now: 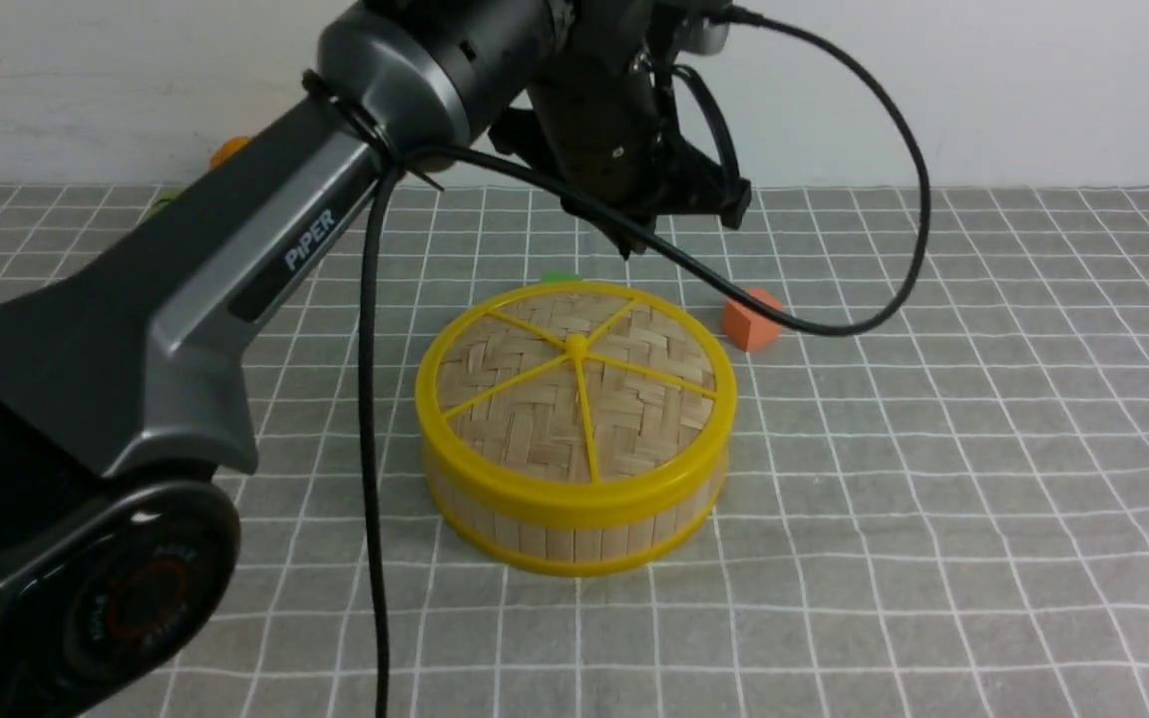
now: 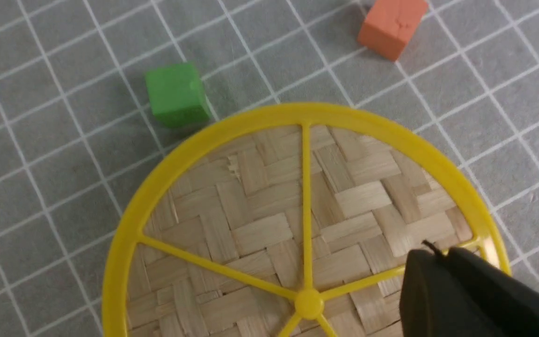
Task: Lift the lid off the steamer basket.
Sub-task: Use the left arm to lift the lid of the steamer
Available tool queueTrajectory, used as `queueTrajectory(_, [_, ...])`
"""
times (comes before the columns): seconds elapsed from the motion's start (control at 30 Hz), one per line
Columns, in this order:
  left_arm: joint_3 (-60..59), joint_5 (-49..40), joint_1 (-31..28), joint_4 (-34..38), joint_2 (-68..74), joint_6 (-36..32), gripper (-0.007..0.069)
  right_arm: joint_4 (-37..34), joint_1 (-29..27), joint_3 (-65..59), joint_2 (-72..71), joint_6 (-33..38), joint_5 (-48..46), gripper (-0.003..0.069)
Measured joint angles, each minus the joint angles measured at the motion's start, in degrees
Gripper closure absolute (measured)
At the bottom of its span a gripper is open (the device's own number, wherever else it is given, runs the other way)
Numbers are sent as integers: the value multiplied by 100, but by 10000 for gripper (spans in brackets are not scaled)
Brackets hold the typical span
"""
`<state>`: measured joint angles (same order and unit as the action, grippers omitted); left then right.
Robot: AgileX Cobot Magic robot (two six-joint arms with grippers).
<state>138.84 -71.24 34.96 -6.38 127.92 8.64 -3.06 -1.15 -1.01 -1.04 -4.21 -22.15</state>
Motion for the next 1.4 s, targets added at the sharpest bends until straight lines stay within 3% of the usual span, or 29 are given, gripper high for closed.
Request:
queueTrajectory(0.17, [-486,0,-5,-40,-76,-155,363,0,0,0,0,0,0,418])
queueTrajectory(0.23, [-697,0,-5,-59,-76,-215,256,0,0,0,0,0,0,418])
queueTrajectory(0.4, [-813,0,-5,-432,5,-171,189,0,0,0,0,0,0,418])
queueTrajectory(0.77, [-824,-1,-5,-650,219,146,289,0,0,0,0,0,0,418])
queueTrajectory(1.03, [-819,5,-5,-657,414,444,315,0,0,0,0,0,0,418])
queueTrajectory(1.23, [-809,22,-5,-708,420,581,507,0,0,0,0,0,0,418])
queueTrajectory(1.4, [-802,22,-5,-730,420,759,513,0,0,0,0,0,0,418])
